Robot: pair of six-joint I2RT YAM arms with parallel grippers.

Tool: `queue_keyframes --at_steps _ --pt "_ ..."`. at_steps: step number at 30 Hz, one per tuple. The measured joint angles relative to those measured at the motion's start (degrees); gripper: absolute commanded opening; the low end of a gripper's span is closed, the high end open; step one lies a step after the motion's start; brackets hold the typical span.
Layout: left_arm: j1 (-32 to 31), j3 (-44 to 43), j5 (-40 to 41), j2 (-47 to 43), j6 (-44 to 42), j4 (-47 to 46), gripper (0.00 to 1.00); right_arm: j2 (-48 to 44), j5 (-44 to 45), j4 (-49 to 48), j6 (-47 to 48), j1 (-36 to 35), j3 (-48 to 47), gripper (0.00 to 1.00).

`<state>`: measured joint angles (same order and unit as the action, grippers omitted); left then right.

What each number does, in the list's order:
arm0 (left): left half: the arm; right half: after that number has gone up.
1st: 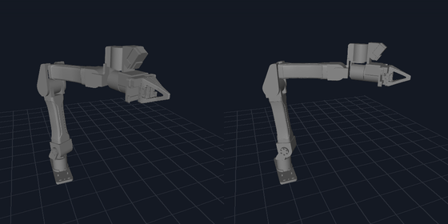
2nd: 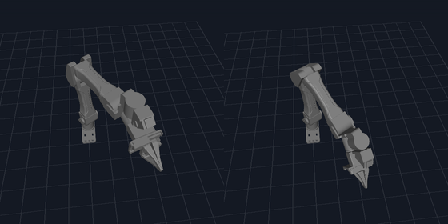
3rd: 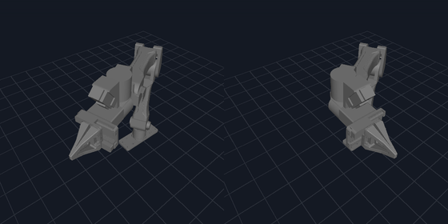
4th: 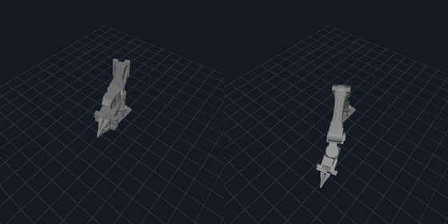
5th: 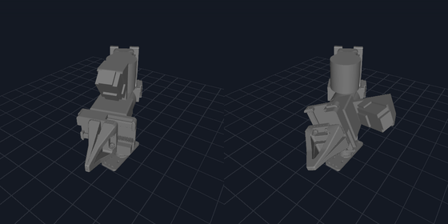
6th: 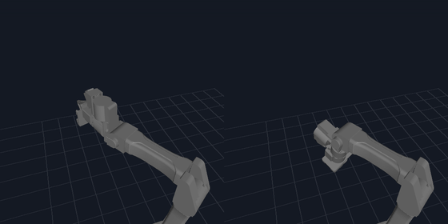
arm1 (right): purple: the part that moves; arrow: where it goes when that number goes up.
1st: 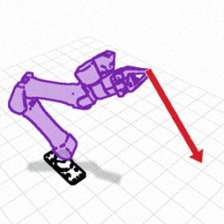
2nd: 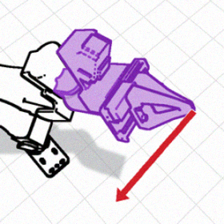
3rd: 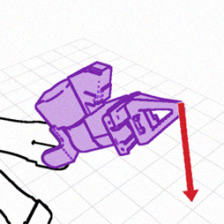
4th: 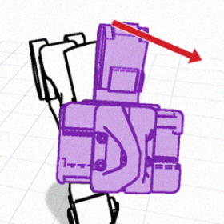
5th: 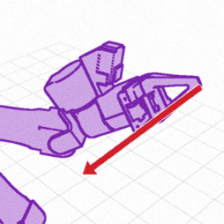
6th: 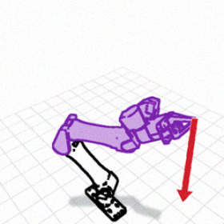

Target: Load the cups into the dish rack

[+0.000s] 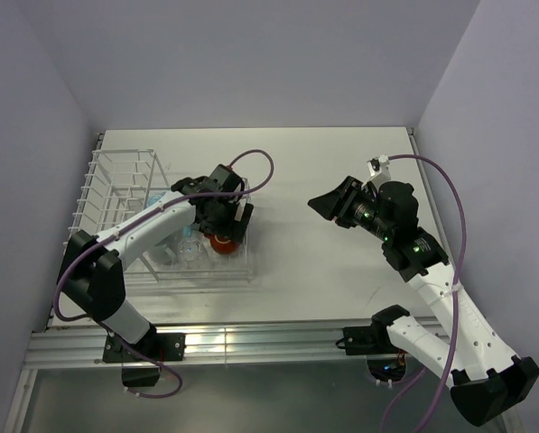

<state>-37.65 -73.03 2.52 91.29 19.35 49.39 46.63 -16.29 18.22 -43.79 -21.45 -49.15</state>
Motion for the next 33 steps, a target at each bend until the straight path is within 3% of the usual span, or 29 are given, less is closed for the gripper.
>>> queue_keyframes --at_steps 20,26,28,29,33 --pt "-1.0 -10.7 4.3 -5.8 1.7 5.4 0.99 0.1 0.5 0.7 1.1 0.0 0.0 0.55" --pt "-2.0 -14.3 6.0 -15.9 2.6 4.4 0.99 -1.8 2.1 3.3 3.2 0.0 -1.0 0.69" --pt "-2.1 -14.3 6.0 -20.5 2.6 3.3 0.99 -3.4 3.5 5.0 4.5 0.0 -2.3 0.84" --pt "-2.1 -14.3 6.0 -22.6 2.6 2.6 0.99 -4.4 4.3 5.5 5.0 0.0 -2.8 0.99" --pt "-2.1 -14.3 5.9 -28.2 2.6 -0.3 0.99 -11.0 8.5 6.6 7.2 0.0 -3.8 1.00"
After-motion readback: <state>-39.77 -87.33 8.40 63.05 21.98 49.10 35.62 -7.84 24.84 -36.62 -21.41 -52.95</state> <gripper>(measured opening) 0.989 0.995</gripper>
